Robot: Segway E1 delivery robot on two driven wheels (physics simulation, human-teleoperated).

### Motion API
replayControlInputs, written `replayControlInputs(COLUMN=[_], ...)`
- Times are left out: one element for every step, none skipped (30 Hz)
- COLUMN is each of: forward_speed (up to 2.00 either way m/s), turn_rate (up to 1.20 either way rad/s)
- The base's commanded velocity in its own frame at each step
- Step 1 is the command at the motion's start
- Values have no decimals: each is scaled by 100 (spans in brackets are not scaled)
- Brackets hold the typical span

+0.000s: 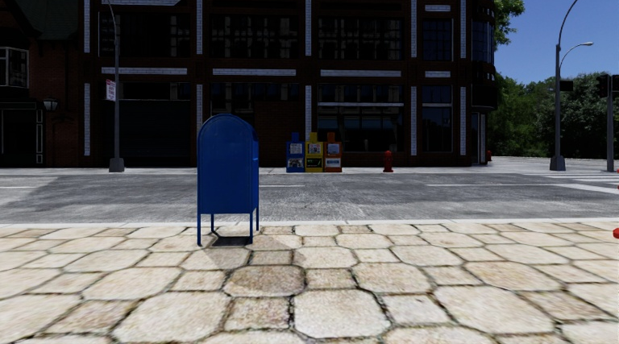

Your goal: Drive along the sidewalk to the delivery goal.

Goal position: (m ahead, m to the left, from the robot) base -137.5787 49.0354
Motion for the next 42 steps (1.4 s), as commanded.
replayControlInputs(forward_speed=[0,0,0,0,0,0,11,47,47,47,47,47,47,47,47,47,47,47,47,47,47,46,45,45,45,45,45,45,45,45,45,45,45,45,45,45,45,45,45,45,45,45], turn_rate=[0,0,0,7,7,16,20,38,39,39,39,39,39,39,39,39,39,40,40,42,45,47,47,47,48,48,48,50,50,52,54,56,58,58,59,59,59,59,59,59,59,59])
